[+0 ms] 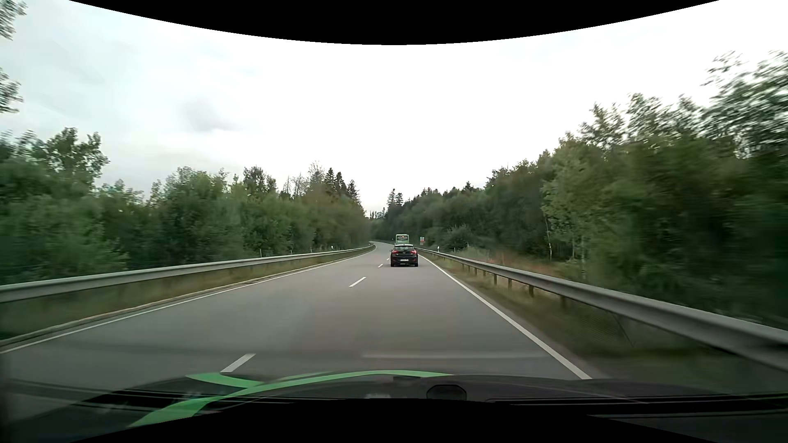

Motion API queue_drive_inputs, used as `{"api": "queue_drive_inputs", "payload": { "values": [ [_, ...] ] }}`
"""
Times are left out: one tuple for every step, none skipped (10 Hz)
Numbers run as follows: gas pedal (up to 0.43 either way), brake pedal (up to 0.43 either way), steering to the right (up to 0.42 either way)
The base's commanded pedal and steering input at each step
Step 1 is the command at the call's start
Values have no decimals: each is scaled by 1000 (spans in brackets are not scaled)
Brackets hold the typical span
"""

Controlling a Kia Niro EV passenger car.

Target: Follow the waypoints while adhering to traffic rules and regulations

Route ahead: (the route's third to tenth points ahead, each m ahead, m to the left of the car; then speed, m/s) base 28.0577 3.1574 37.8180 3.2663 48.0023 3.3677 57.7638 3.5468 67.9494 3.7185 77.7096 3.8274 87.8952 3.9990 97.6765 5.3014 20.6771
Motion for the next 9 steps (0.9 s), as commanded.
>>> {"api": "queue_drive_inputs", "payload": {
  "values": [
    [331, 0, -5],
    [350, 0, -5],
    [350, 0, -5],
    [350, 0, -5],
    [350, 0, -5],
    [350, 0, -6],
    [350, 0, -5],
    [370, 0, -5],
    [390, 0, -5]
  ]
}}
